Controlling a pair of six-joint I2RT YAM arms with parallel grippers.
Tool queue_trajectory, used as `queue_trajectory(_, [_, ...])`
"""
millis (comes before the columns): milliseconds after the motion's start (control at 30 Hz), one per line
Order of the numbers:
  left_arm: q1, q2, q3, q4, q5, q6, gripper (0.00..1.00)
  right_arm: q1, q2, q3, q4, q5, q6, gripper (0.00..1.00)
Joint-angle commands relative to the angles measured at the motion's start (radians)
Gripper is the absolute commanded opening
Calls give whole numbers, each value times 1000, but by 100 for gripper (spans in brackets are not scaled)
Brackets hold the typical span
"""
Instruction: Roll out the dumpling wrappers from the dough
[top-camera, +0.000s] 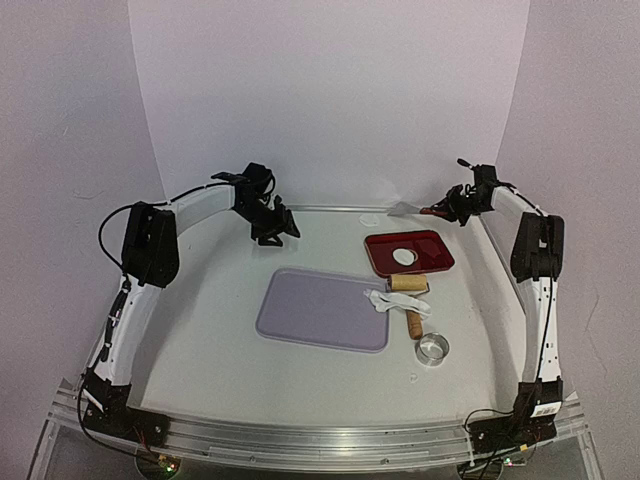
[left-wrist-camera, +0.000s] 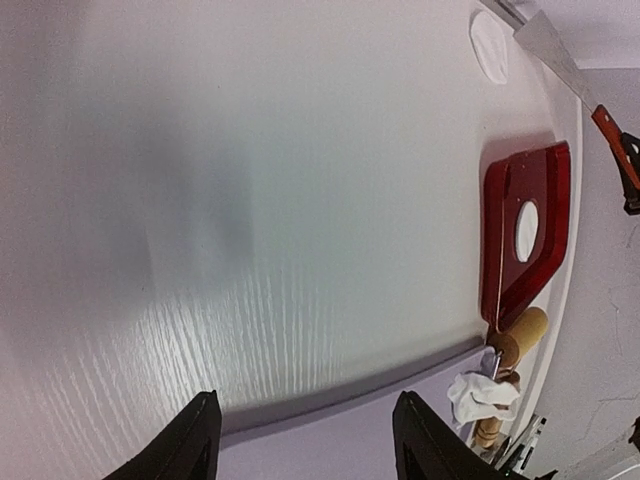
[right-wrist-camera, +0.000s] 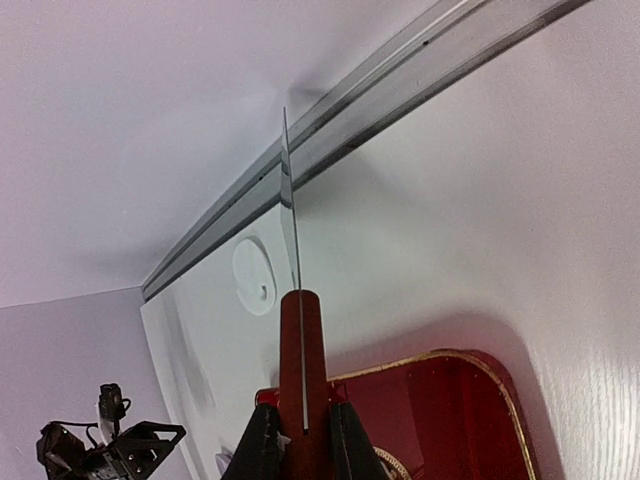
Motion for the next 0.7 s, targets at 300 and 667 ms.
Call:
queue_trajectory(300, [7,45,-2,260,59,-199,59,100,11,-270,93,122,-180,0])
queue_trajectory(667, [6,-64,-196,317,65,-191,58,105,-221,-621,533,-28,6,0])
